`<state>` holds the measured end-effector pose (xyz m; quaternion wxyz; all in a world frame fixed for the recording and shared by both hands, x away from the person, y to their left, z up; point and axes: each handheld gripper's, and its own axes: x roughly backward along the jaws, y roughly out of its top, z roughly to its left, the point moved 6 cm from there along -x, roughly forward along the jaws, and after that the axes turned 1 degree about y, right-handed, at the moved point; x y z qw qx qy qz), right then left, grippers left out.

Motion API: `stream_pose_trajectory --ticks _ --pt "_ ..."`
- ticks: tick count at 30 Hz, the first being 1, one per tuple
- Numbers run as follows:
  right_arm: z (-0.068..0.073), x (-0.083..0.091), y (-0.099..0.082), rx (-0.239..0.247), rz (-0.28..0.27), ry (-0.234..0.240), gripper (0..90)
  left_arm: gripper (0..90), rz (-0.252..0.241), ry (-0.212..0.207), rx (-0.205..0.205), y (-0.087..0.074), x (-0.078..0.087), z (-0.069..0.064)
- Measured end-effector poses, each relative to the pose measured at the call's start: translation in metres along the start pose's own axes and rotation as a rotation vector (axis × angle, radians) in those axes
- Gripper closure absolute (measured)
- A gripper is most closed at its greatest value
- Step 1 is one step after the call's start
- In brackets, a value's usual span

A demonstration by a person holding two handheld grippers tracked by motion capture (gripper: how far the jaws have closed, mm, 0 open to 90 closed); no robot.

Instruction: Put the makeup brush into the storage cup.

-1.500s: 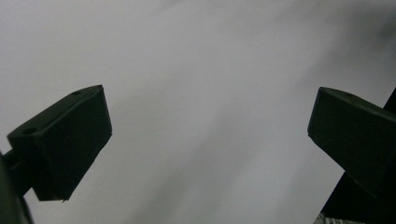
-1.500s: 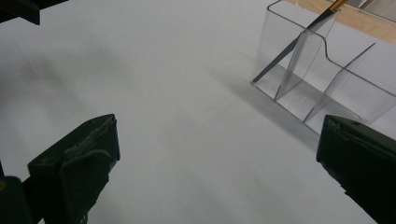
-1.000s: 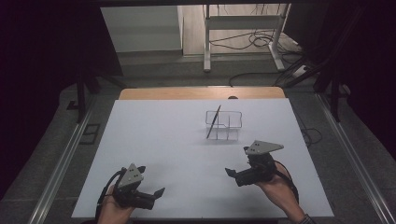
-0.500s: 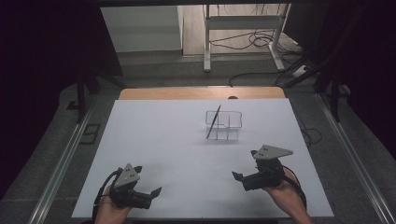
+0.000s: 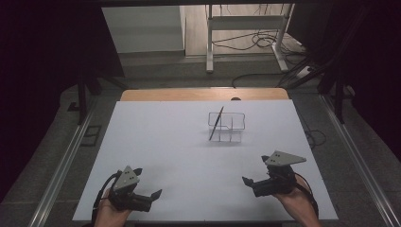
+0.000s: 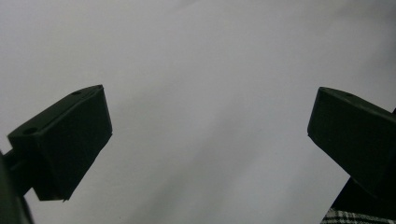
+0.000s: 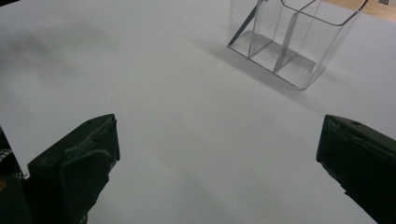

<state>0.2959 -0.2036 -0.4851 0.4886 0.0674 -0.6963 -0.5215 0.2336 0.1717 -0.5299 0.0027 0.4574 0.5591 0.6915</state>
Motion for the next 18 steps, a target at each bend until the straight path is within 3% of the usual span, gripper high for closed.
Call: stream_pose_trajectory --ticks 18 --pt "-0.012 0.023 -0.019 -0.024 -0.016 -0.059 0.0 0.3 0.005 0.002 0.001 -0.001 -0.001 0.001"
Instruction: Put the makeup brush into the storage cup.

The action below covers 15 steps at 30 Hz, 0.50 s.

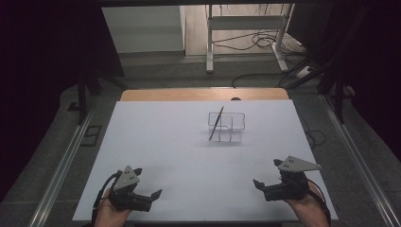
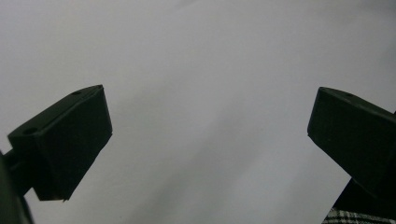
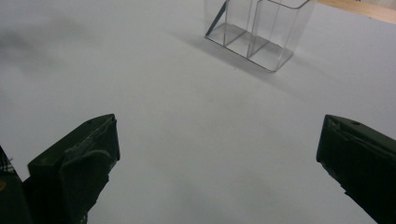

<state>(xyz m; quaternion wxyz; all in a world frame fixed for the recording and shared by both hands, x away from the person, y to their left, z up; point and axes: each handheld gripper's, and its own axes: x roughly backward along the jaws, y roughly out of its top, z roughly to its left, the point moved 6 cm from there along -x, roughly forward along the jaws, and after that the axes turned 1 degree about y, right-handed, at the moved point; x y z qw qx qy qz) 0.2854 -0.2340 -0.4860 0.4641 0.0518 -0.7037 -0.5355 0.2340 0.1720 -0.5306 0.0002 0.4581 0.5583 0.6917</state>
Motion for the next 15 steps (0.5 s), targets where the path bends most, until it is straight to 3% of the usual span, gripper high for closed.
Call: stream_pose_trajectory --ticks 11,15 --pt "-0.011 0.014 -0.017 -0.03 -0.006 -0.055 0.0 0.3 0.004 0.003 0.001 -0.001 0.0 0.0" --pt "-0.014 0.016 -0.027 -0.039 0.02 -0.066 0.0 0.3 0.009 0.004 0.002 -0.001 -0.001 0.001"
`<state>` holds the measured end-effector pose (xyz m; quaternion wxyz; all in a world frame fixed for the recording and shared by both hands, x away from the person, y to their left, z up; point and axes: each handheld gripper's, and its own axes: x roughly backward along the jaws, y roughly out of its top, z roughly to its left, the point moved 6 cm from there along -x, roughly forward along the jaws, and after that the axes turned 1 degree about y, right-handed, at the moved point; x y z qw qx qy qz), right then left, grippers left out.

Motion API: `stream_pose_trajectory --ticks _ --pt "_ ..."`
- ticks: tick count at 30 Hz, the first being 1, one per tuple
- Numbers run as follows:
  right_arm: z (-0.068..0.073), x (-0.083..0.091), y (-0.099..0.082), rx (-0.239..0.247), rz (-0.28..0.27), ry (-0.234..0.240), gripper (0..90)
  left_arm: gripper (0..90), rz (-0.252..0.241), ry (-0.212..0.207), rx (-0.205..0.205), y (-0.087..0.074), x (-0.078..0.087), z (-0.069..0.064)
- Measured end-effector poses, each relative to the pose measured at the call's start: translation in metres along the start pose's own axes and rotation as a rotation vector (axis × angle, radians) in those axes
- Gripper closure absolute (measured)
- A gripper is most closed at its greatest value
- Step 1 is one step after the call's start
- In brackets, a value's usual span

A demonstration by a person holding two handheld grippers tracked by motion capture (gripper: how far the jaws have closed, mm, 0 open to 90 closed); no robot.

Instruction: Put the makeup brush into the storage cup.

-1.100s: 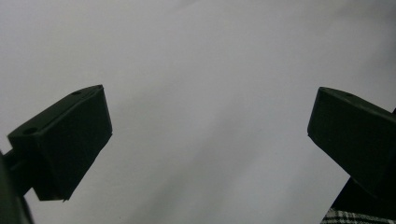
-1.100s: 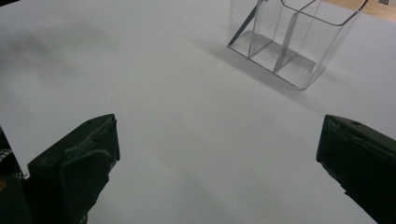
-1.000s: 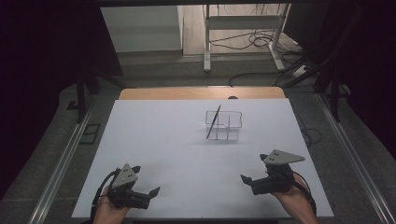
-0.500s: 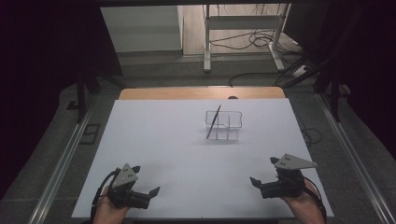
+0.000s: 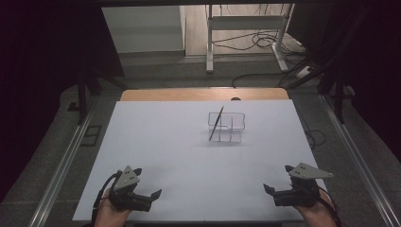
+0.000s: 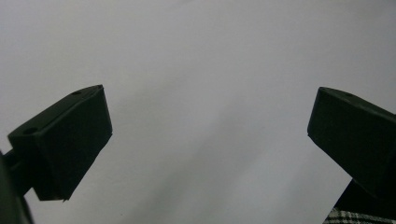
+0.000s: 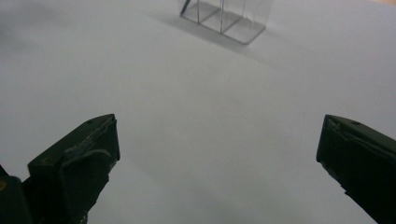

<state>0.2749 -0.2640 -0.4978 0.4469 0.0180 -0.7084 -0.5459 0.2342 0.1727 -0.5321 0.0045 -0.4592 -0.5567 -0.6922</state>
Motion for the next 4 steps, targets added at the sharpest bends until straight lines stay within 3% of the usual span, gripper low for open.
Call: stream_pose_trajectory --ticks 4 --pt "-0.0027 -0.0006 -0.0076 -0.004 0.031 -0.007 0.0 0.3 0.0 0.004 -0.001 0.0007 -0.0005 0.0002"
